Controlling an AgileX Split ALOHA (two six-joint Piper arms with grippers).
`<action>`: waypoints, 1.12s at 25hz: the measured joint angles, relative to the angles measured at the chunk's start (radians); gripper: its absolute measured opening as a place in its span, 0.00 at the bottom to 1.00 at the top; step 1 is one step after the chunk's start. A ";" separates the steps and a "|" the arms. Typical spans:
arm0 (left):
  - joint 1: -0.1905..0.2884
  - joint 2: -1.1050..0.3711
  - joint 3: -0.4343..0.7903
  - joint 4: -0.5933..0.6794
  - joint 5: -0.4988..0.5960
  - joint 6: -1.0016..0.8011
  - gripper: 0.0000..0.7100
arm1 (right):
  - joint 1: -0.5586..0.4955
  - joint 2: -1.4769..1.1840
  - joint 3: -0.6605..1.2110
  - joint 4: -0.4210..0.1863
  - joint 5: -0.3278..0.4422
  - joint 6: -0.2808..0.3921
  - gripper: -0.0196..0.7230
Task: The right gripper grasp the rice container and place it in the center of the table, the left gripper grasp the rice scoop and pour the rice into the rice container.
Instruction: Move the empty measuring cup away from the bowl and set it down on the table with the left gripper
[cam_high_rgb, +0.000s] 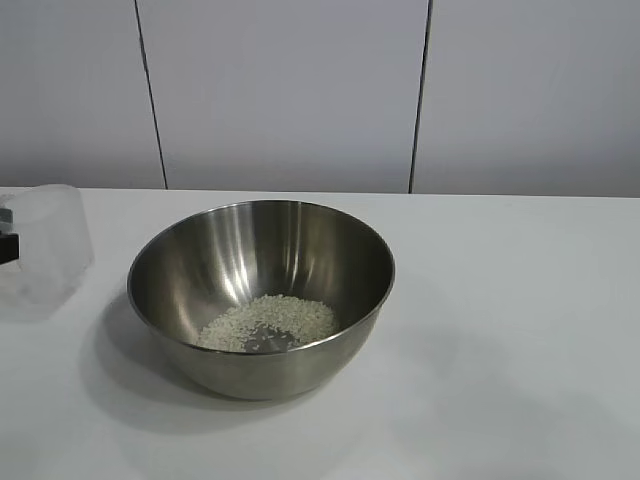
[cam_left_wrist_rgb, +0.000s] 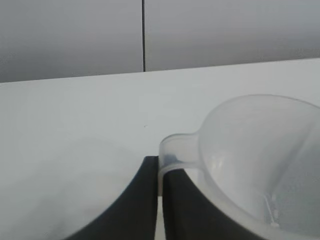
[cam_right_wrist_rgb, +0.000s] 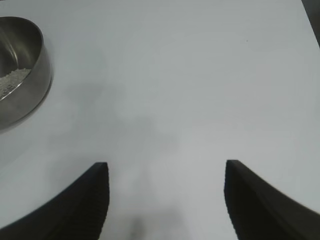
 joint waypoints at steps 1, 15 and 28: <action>0.000 0.000 0.000 0.000 0.000 -0.001 0.02 | 0.000 0.000 0.000 0.000 0.000 0.000 0.63; 0.000 0.001 0.003 0.000 -0.030 -0.001 0.43 | 0.000 0.000 0.000 0.000 0.000 0.000 0.63; 0.000 0.001 0.101 -0.053 -0.048 -0.001 0.45 | 0.000 0.000 0.000 0.000 0.000 0.000 0.63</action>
